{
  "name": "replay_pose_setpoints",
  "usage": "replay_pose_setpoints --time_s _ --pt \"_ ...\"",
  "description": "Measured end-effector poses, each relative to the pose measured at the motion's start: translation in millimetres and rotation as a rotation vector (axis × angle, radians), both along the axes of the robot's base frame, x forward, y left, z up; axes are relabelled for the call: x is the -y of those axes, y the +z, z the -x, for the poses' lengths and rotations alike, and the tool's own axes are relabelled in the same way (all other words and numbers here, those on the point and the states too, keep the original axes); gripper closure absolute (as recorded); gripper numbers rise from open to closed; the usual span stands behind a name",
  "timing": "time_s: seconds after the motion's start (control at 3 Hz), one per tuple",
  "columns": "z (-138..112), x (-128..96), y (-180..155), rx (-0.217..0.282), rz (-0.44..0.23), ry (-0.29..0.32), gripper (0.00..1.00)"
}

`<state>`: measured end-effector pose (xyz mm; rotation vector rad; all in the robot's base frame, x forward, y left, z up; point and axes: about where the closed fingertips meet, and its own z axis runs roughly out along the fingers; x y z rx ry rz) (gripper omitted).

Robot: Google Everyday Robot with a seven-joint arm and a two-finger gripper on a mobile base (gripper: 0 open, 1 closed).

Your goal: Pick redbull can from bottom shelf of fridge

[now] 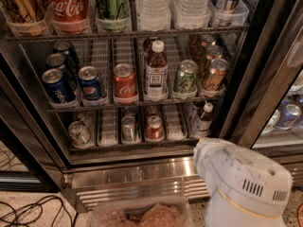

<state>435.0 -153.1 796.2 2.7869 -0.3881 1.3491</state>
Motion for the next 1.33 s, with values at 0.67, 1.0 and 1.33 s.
replay_pose_setpoints --time_s 0.67,1.0,1.33 --pt "-2.5 3.8 -3.3 0.024 0.005 -0.004 1.0" --pt "-7.0 2.7 -6.3 0.049 0.022 0.052 1.0" --pt "-16.4 8.3 -36.3 0.044 -0.069 0.124 1.0"
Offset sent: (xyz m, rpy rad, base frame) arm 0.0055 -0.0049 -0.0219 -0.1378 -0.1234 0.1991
